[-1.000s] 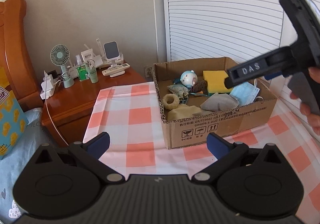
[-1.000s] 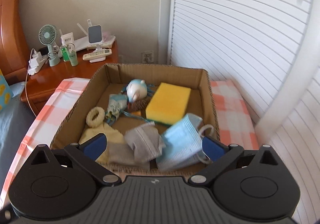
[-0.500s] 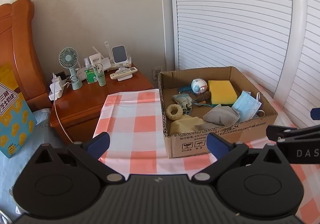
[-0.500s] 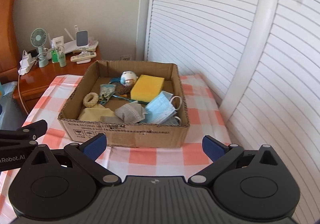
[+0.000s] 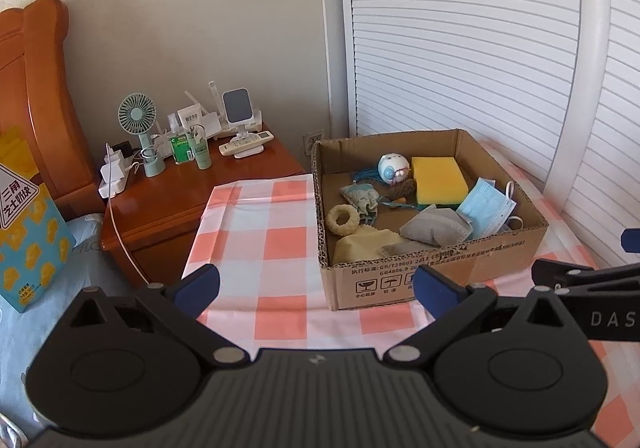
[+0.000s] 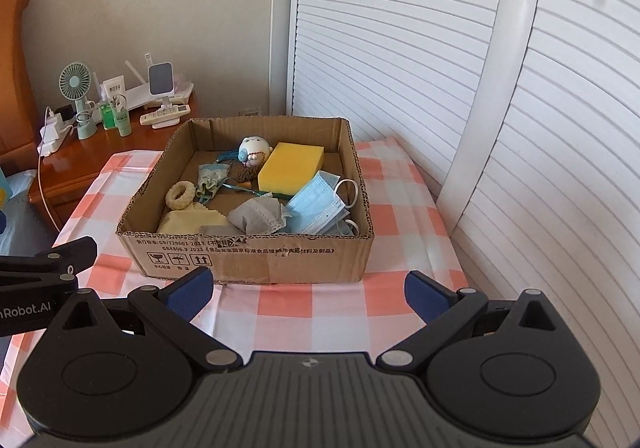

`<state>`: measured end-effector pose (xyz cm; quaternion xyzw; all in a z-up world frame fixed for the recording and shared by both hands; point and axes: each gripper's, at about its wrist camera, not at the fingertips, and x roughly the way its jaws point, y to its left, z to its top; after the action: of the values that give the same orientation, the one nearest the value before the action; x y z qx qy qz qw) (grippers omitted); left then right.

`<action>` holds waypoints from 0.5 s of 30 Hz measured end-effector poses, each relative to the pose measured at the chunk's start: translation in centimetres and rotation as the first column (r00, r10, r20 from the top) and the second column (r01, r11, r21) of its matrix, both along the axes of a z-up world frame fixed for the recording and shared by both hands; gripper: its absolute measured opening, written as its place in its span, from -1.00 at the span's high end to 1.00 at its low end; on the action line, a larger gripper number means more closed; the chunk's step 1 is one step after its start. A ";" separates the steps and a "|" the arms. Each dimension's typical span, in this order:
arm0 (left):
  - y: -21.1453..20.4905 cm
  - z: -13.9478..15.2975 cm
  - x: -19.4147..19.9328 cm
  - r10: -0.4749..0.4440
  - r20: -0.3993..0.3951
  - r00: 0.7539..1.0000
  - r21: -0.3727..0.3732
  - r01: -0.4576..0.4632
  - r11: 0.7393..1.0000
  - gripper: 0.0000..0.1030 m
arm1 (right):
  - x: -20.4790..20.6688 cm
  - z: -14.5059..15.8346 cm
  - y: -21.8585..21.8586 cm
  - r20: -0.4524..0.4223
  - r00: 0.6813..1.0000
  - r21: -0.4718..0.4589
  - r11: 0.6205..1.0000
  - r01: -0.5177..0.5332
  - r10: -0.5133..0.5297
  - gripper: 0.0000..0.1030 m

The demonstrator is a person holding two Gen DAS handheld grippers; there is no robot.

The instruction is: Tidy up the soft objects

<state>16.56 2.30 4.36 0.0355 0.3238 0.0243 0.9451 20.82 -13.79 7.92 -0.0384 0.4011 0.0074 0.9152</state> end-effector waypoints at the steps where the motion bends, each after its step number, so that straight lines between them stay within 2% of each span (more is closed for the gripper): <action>1: 0.0 0.0 0.0 0.001 -0.002 1.000 0.000 -0.001 1.000 -0.99 | 0.0 0.0 0.0 0.001 1.000 0.000 1.000 0.001 -0.001 -1.00; 15: -0.2 0.1 -0.1 0.002 -0.006 1.000 0.001 -0.002 1.000 -0.99 | -0.3 0.3 -0.5 0.013 1.000 0.010 1.000 0.009 -0.009 -1.00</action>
<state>16.41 2.15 4.47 0.0357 0.3269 0.0255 0.9440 20.48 -14.26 8.20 -0.0324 0.3952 0.0051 0.9180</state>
